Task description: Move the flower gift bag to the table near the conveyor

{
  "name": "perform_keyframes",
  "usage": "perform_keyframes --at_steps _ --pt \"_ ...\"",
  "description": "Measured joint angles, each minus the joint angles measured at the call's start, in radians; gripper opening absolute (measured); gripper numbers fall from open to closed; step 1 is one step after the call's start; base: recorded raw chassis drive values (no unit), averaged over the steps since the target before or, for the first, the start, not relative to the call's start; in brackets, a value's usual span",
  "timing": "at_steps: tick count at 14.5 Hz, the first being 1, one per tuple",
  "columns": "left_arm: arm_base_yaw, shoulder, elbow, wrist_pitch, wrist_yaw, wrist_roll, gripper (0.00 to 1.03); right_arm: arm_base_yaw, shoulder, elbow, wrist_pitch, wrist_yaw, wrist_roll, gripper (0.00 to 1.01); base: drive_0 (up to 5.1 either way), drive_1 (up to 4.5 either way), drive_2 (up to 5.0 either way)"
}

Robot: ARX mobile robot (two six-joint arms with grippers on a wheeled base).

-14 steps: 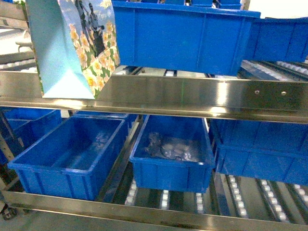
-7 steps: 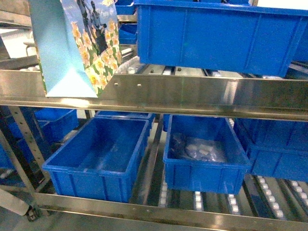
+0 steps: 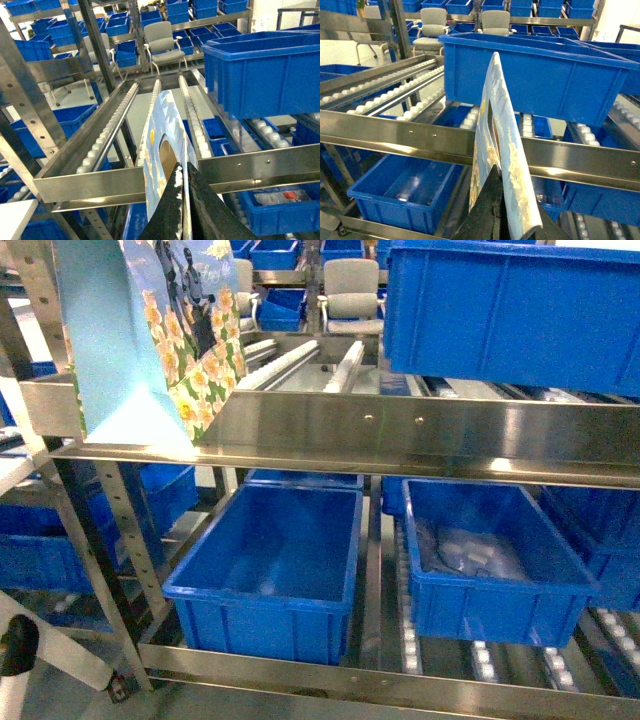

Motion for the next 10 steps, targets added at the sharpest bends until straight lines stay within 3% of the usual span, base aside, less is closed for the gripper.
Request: perform_keyframes --at_steps 10 --pt "0.0 0.0 0.0 0.0 -0.002 0.0 0.02 0.0 0.0 0.0 0.001 0.0 0.0 0.02 -5.1 2.39 2.4"
